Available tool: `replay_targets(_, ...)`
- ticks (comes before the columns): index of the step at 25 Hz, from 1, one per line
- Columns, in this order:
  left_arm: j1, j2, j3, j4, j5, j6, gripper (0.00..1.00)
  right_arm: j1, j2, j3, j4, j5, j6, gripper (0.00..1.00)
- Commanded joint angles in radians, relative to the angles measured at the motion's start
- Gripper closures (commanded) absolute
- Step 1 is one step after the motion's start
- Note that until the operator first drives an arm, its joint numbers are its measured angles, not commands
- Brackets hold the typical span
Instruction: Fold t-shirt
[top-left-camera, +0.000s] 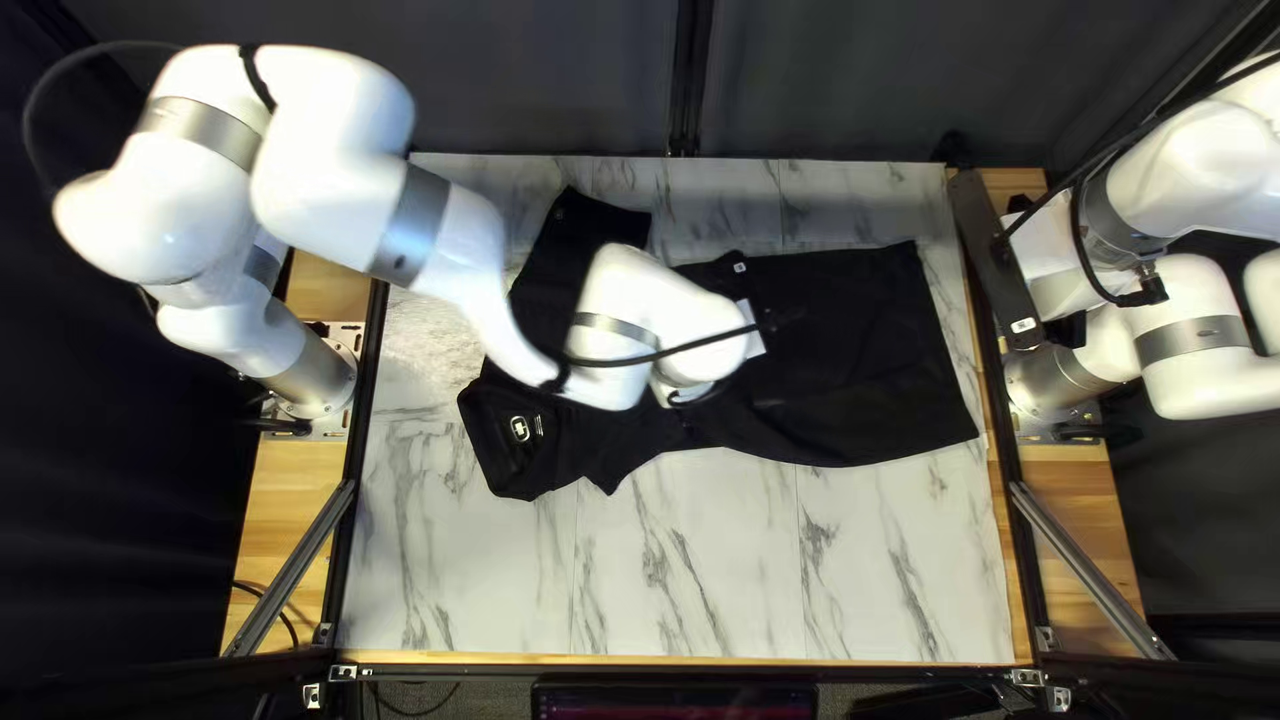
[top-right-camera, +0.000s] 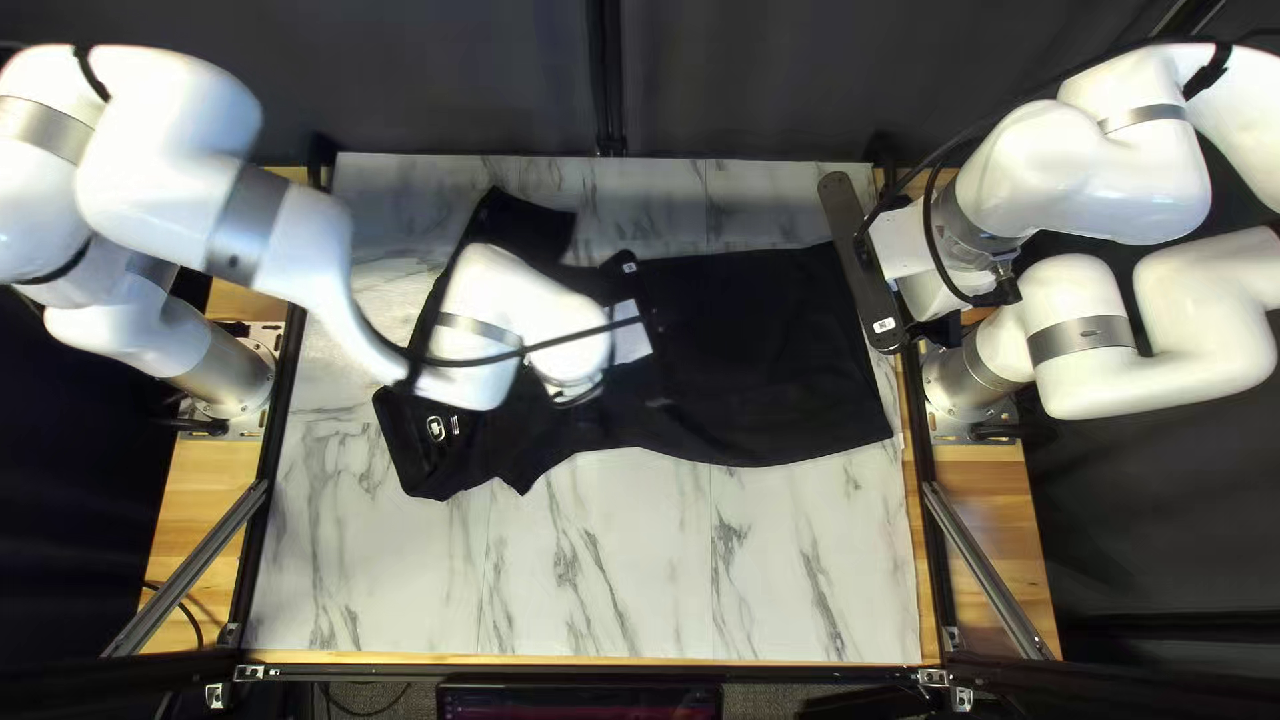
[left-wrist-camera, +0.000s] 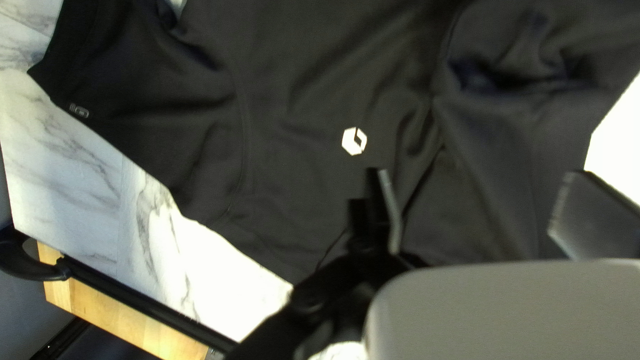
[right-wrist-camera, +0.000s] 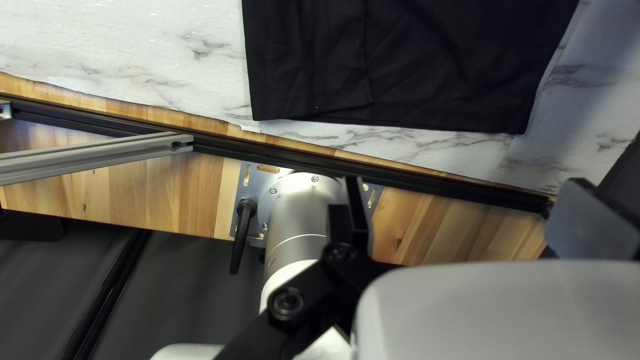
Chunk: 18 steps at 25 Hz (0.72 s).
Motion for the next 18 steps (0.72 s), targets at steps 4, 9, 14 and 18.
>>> replay_targets(4, 0.083, -0.11, 0.273, -0.171, -0.191, 0.336, 0.0, 0.0, 0.0, 0.0, 0.0, 0.0, 0.0, 0.0)
replay_targets(9, 0.118, -0.125, 0.376, -0.289, -0.308, 0.507, 0.0, 0.0, 0.0, 0.0, 0.0, 0.0, 0.0, 0.0)
replay_targets(14, 0.143, -0.123, 0.455, -0.443, -0.437, 0.687, 0.0, 0.0, 0.0, 0.0, 0.0, 0.0, 0.0, 0.0)
replay_targets(18, 0.15, -0.086, 0.459, -0.548, -0.493, 0.794, 0.0, 0.0, 0.0, 0.0, 0.0, 0.0, 0.0, 0.0)
